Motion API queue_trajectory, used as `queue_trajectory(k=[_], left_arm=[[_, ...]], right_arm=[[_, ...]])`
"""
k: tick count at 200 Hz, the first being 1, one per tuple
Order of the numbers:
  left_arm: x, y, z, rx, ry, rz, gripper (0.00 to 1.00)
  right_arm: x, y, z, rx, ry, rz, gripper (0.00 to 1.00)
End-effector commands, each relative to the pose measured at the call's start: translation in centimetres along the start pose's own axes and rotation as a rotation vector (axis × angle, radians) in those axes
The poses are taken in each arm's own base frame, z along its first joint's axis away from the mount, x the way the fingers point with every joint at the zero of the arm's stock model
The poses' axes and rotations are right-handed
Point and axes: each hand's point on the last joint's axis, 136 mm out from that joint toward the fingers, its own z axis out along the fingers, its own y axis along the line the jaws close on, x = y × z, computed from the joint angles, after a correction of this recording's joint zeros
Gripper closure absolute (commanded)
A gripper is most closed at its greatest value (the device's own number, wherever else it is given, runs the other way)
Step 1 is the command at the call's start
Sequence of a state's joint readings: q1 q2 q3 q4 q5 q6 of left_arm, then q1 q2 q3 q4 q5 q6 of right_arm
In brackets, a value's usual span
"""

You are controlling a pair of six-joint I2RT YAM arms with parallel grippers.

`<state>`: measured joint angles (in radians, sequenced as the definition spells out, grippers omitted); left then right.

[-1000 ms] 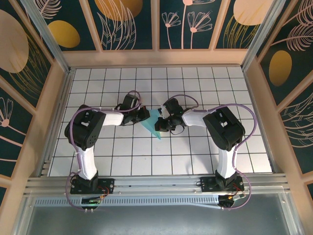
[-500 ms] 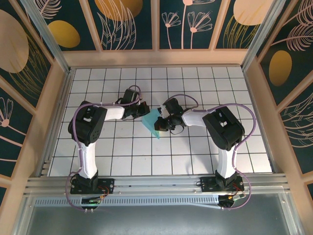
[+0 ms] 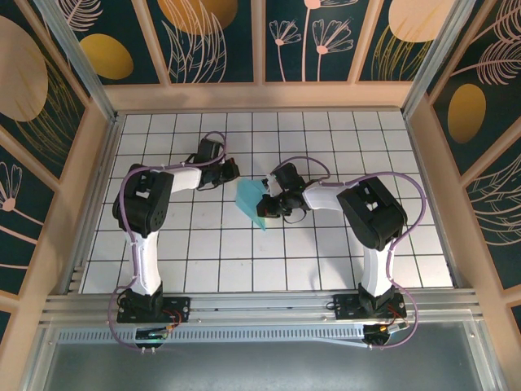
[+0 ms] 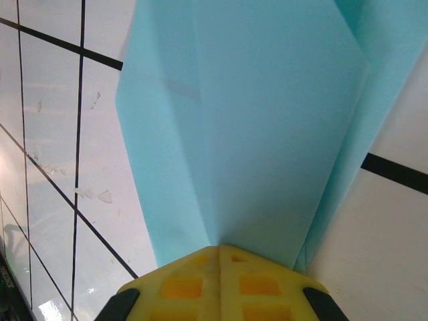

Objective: Fold a paper plane with a square sheet of paper (fold left side to right side)
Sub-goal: Fourth fold the wing at the center of the table.

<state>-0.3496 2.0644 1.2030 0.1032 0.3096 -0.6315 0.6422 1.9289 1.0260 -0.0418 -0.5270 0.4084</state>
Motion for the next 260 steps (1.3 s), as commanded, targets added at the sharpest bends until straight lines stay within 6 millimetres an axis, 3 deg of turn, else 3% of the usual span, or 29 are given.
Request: queue_trajectory(k=[1,35,37,61,89,117,129,134,177,232,238,260], left_arm=[[-0.9,-2.0,-3.0,0.042,-0.063,0.050,1.00],[1.3,-5.4,-6.5,0.178,-0.084,0.092,1.00],[2.2,-5.0,-6.4,0.173,-0.066,0.089,1.00],[5.5,-7.6,-6.9,0.252,-0.013,0.120,1.00],[7.6,-8.9,-5.4,0.286,0.041,0.116,1.00],[7.4,-8.7,-3.7,0.270,0.057,0.118,1.00],[7.8,-7.8,-2.9,0.231,0.073,0.128,1.00],[7.0,-8.4,-2.8,0.232,0.057,0.141,1.00],[7.7,-6.2,-0.6,0.158,0.087,0.139,1.00],[9.2,-4.4,0.0,0.130,0.103,0.109,1.00],[10.1,-3.4,0.0,0.110,0.121,0.102,1.00],[10.7,-2.6,0.1,0.088,0.128,0.099,1.00]], right_arm=[[6.1,-6.4,0.3,0.209,0.186,0.094,1.00],[5.5,-6.7,-0.5,0.209,0.180,0.060,1.00],[5.5,-6.7,-0.5,0.209,0.180,0.059,1.00],[4.9,-6.6,-0.8,0.204,0.164,0.053,1.00],[4.8,-6.4,-0.8,0.190,0.160,0.056,1.00],[4.9,-6.4,-0.8,0.185,0.162,0.058,1.00],[4.9,-6.3,-0.8,0.184,0.160,0.059,1.00],[4.9,-6.3,-0.8,0.182,0.157,0.059,1.00],[4.6,-5.5,-0.7,0.143,0.152,0.061,1.00],[2.6,-2.7,-1.1,0.042,0.113,0.048,1.00],[2.2,-2.4,-1.2,0.030,0.106,0.046,1.00],[0.8,-0.7,-1.9,-0.024,0.069,0.037,1.00]])
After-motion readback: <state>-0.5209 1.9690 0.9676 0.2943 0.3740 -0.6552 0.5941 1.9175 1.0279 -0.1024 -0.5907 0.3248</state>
